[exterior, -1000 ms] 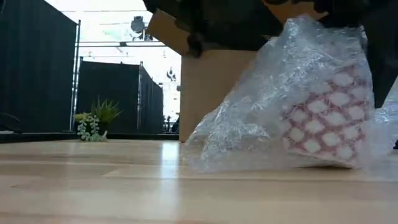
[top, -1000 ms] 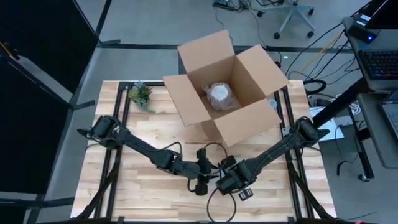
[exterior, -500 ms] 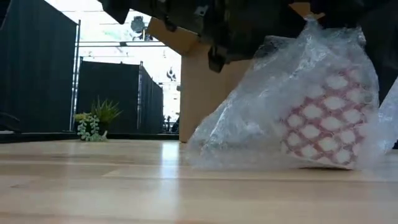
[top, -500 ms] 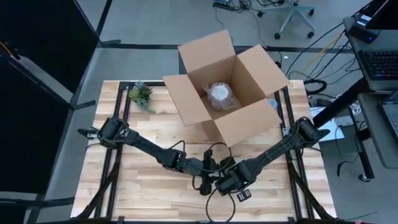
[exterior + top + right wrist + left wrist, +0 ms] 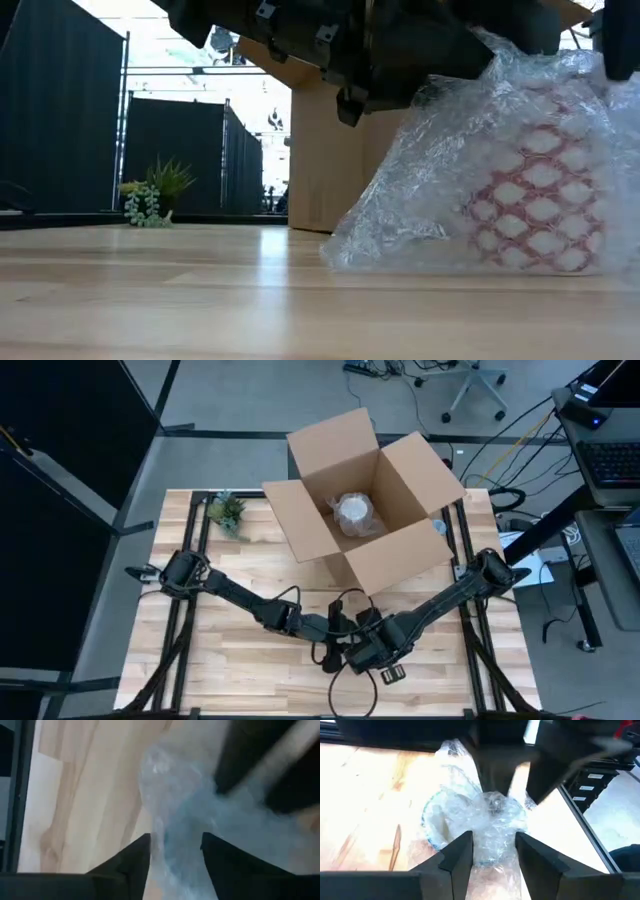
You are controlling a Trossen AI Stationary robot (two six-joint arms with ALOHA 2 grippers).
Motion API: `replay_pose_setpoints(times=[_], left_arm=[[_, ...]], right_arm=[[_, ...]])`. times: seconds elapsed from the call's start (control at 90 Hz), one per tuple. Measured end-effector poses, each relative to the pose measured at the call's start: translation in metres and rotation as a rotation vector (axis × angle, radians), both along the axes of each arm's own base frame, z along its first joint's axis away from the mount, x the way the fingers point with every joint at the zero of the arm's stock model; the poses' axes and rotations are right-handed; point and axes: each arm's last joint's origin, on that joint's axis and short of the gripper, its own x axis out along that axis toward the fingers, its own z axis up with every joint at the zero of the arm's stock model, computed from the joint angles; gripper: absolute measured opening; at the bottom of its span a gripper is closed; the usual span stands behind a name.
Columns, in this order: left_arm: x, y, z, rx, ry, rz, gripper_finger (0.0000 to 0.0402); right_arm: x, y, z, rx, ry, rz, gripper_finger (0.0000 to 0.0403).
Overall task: Wrap mug
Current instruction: Wrap the red mug with the bubble wrap
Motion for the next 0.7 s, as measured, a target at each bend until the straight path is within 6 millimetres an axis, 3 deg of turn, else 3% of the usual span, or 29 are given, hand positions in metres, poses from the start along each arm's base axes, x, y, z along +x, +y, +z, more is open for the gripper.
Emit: replay_pose_setpoints(times=[0.178,0.378,0.533,0.7], left_arm=[[0.0,0.0,0.0,-0.002,0.001,0.001,0.0141],[0.0,0.0,0.0,-0.003,0.001,0.001,0.0141],[0.0,0.0,0.0,-0.003,0.001,0.001,0.0141],[0.0,0.0,0.0,-0.003,0.001,0.001,0.0141]], right_arm=[[-0.009,0.004,0.02,0.021,-0.018,-0.045,0.0173],[-0.013,0.02,0.022,-0.051,-0.144,-0.042,0.0173],[-0.003,0.025,0.01,-0.101,-0.322,-0.071,0.0173],[-0.01,0.02,-0.023,-0.052,-0.205,-0.163,0.0173]])
